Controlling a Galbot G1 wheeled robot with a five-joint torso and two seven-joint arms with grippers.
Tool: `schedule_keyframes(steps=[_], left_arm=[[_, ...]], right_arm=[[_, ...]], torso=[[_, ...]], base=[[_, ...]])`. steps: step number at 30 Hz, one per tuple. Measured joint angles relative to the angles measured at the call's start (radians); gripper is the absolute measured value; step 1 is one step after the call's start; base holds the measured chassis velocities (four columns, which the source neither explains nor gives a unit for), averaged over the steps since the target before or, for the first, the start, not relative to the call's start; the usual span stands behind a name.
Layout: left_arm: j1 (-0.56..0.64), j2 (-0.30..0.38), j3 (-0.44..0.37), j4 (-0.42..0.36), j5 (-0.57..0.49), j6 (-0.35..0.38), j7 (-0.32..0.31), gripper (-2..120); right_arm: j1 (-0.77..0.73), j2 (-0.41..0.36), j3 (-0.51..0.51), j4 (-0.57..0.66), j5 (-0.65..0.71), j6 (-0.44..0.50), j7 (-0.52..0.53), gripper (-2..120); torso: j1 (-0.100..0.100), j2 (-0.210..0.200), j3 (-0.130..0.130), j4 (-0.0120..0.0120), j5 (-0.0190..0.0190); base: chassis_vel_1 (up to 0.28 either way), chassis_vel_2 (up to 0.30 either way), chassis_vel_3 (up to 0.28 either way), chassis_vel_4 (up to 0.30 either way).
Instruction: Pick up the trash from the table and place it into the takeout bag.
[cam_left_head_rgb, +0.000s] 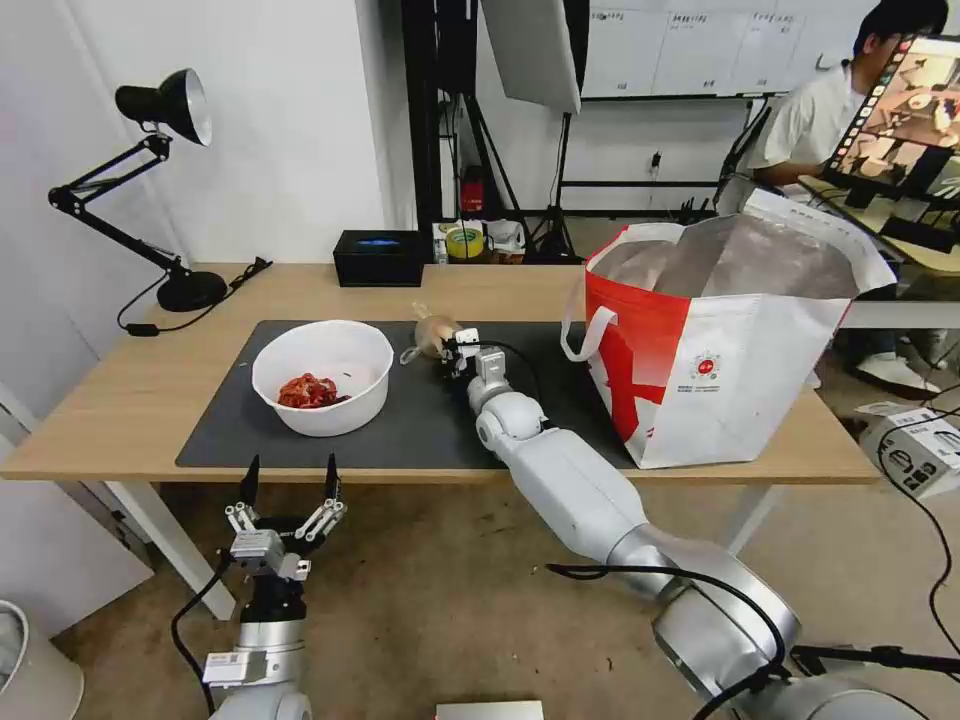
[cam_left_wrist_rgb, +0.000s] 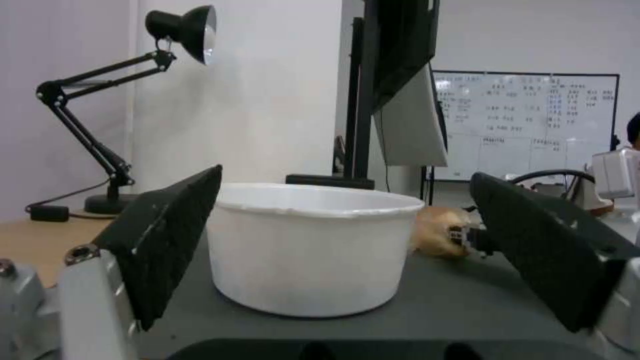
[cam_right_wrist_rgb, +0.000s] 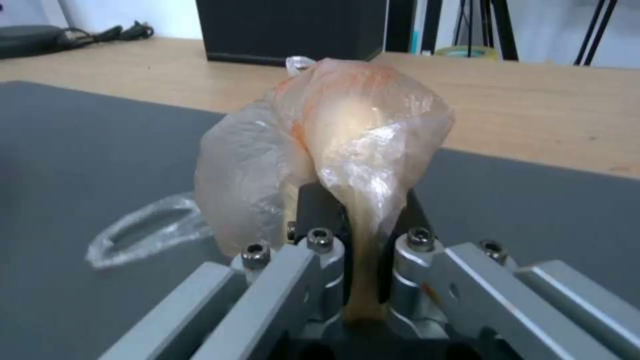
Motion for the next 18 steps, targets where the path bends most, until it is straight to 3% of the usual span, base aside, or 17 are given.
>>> schedule_keyframes(steps=[18], left_arm=[[-0.007,0.000,-0.004,-0.003,-0.016,0.001,0.000,100]], right_arm=[[-0.066,-0.135,-0.012,0.352,0.001,0.023,0.036,4]], torso=[[0.000,0.000,0.000,0.0000,0.0001]], base=[[0.000,0.000,0.000,0.000]])
